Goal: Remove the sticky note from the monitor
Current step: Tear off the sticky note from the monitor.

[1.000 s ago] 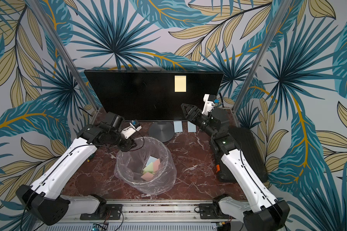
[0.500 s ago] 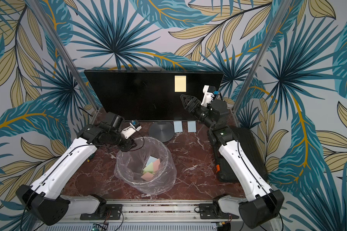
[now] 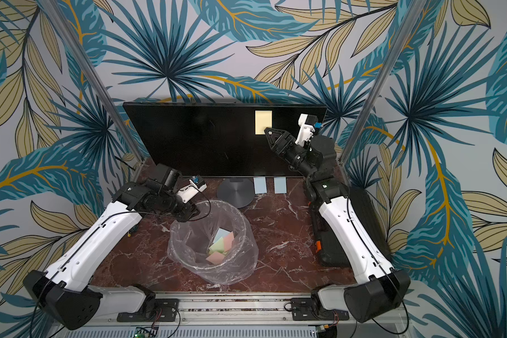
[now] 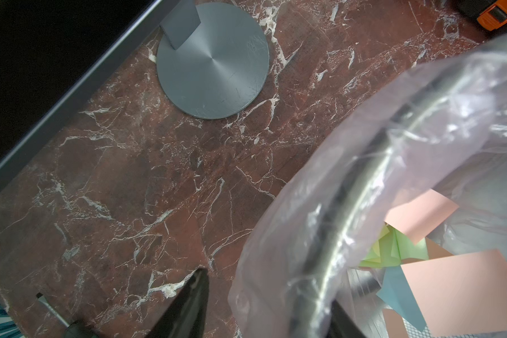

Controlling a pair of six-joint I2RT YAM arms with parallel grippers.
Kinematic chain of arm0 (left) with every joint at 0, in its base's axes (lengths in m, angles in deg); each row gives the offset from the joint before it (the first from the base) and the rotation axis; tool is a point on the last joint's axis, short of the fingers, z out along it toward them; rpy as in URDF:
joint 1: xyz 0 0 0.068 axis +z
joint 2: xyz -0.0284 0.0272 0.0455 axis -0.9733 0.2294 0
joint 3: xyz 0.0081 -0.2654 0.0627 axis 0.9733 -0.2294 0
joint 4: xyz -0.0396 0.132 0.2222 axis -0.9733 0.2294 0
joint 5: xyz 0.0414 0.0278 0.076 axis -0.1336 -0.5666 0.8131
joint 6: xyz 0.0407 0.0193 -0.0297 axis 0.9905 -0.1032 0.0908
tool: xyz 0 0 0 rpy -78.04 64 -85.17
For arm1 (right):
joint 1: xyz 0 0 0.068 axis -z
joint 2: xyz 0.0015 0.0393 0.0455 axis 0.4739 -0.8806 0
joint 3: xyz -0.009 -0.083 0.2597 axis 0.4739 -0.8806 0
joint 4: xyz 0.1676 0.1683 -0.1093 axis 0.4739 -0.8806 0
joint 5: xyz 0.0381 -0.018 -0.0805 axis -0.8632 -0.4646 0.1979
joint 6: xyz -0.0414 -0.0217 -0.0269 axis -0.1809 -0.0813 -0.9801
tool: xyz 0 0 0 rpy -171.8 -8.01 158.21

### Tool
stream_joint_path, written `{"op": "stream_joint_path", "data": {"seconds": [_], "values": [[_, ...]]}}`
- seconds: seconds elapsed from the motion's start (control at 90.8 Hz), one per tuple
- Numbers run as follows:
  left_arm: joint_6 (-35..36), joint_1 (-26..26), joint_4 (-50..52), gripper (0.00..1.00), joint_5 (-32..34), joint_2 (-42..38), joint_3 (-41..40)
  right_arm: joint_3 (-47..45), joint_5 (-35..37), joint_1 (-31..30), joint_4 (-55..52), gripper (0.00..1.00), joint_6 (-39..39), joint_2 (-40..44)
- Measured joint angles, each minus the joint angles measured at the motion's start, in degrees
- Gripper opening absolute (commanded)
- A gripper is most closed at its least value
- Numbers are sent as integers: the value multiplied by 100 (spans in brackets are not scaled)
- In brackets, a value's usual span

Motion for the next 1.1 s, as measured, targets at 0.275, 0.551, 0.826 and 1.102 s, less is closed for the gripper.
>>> {"op": "stream_joint_path", "data": {"seconds": [0.275, 0.551, 0.826, 1.102], "values": [[17, 0, -2, 54, -2, 0, 0, 240, -125, 35, 0, 49, 0, -166], [26, 0, 0, 53, 0, 0, 0, 352, -245, 50, 39, 43, 57, -280], [33, 0, -2, 53, 0, 0, 0, 376, -299, 50, 46, 30, 127, -376], [35, 0, -2, 53, 0, 0, 0, 382, -315, 52, 122, 7, 136, -376]]}}
